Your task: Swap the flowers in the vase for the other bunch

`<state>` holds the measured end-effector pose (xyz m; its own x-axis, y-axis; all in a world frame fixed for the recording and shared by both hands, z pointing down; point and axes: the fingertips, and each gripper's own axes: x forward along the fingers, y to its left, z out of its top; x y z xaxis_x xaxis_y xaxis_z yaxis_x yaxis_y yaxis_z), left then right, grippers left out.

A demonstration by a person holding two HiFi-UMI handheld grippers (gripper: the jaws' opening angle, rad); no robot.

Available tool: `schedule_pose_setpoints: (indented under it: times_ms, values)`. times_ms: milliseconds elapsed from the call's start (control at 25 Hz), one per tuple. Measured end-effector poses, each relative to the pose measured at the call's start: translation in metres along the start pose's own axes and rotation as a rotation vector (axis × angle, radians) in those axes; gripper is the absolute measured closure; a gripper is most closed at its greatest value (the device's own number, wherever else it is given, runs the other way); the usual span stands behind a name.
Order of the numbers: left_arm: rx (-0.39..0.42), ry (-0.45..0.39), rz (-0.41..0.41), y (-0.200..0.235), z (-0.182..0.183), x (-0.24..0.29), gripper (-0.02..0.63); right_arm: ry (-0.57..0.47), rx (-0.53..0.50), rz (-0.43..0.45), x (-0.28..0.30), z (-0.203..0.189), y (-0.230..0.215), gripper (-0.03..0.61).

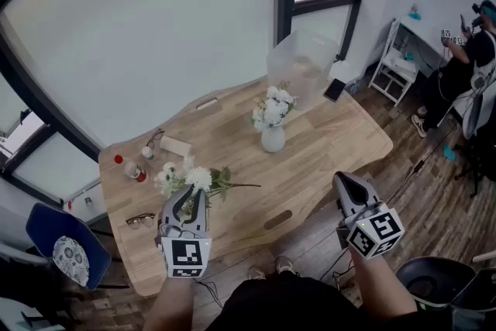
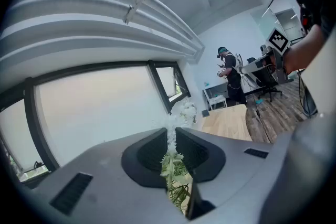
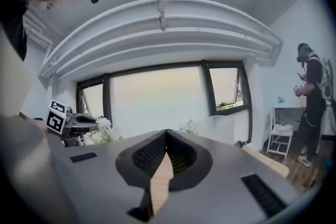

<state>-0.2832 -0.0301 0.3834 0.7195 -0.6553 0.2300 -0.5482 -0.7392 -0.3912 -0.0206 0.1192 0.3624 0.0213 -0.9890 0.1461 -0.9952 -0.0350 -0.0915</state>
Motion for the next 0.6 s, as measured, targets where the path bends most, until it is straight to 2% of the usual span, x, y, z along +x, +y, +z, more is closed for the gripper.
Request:
schedule_pose_setpoints:
  times_ms: [360, 600]
  values:
    - [-0.002, -0.040, -0.021, 0.007, -0.006, 0.003, 0.563, -0.004, -0.016, -0.010, 0.001, -0.008, 0.022, 0.552]
    - [0.011, -0.040, 0.012, 0.019, -0.003, 0.010, 0.563, -0.028, -0.028, 0.025, 0.019, 0.005, 0.019, 0.552]
